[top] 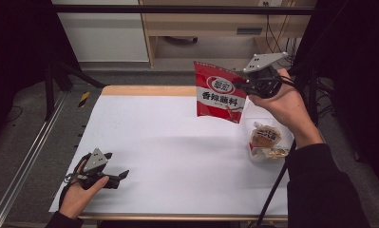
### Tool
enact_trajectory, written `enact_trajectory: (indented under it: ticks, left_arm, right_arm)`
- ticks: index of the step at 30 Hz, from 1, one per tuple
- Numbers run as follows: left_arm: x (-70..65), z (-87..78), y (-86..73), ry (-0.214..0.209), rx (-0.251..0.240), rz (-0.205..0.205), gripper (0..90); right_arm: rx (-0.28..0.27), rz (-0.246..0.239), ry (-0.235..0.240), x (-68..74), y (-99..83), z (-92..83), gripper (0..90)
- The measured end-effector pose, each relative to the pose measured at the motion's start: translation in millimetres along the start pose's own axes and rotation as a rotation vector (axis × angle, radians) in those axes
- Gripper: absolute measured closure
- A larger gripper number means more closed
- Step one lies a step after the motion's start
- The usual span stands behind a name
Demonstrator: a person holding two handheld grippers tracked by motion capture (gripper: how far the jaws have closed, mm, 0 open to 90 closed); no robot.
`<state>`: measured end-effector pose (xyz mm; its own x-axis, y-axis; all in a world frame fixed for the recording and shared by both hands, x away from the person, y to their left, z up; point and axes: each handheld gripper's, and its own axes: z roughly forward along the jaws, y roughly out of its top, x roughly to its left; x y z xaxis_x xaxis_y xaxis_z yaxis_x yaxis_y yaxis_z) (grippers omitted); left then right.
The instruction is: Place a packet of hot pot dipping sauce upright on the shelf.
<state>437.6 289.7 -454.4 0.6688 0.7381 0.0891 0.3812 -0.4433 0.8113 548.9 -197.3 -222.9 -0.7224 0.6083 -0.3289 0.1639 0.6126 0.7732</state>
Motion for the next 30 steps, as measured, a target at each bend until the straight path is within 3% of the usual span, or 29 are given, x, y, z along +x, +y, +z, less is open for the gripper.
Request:
enact_trajectory:
  ticks: [13,21,30]
  left_arm:
    - [0.0,1.0,0.1,-0.009,0.007,0.006,7.8]
    - [-1.7,1.9,0.5,-0.015,0.012,0.017,7.8]
    - [-0.3,1.0,-0.2,-0.010,0.009,0.010,7.8]
  right_arm:
    - [-0.014,0.034,-0.040,-11.6,-11.5,0.3,89.6]
    - [-0.014,0.083,-0.079,-21.4,-25.3,-0.3,89.6]
    - [-0.015,0.156,-0.153,-41.8,-43.8,-5.6,89.6]
